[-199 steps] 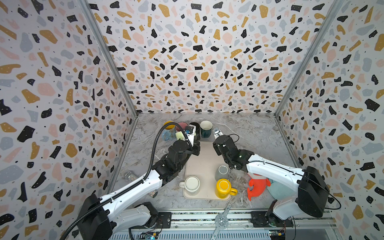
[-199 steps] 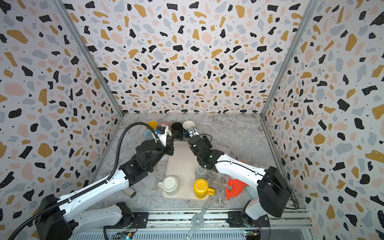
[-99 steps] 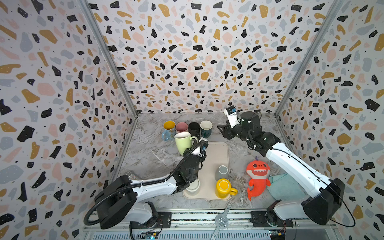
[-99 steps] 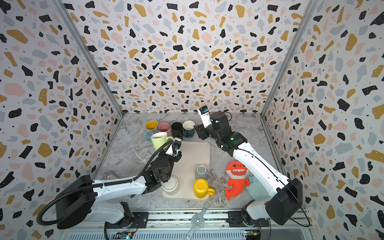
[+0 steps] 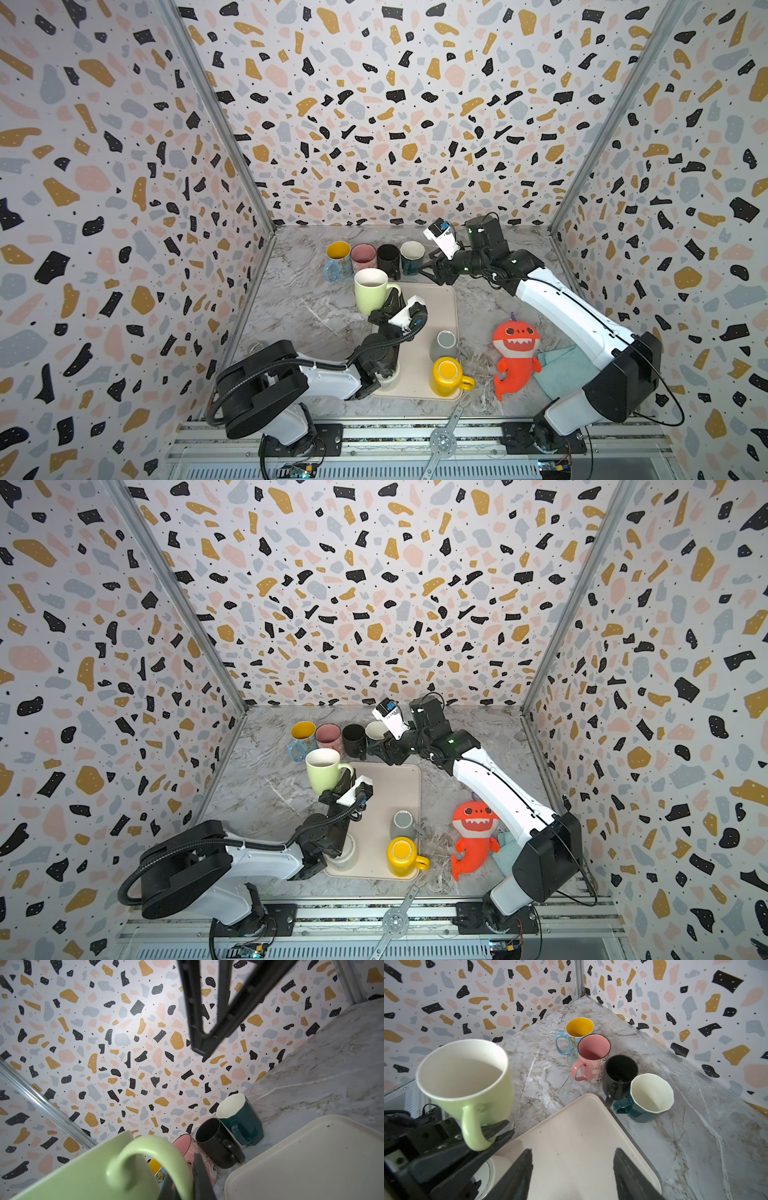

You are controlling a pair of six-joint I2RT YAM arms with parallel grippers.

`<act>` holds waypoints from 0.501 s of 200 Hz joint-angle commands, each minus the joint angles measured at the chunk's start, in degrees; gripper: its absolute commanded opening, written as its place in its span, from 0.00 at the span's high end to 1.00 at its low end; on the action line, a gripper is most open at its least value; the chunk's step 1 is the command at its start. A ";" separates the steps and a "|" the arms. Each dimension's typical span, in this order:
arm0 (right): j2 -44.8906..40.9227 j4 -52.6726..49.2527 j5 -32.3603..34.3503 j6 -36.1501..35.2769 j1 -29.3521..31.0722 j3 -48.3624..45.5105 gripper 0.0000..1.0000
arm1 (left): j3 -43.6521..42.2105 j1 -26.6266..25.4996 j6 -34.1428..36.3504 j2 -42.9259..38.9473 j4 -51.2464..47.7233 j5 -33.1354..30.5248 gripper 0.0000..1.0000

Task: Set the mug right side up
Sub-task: 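Move the right gripper to the light green mug's handle beside the left gripper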

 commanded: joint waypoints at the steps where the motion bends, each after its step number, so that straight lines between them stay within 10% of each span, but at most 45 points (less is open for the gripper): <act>1: -1.09 -2.47 -7.06 -2.94 -0.31 3.40 0.36 | 0.21 -0.87 9.27 2.29 20.35 1.94 1.00; 100: 1.83 -12.88 -12.29 -9.54 2.64 4.90 0.36 | 0.99 -1.18 10.73 4.56 26.07 2.53 1.00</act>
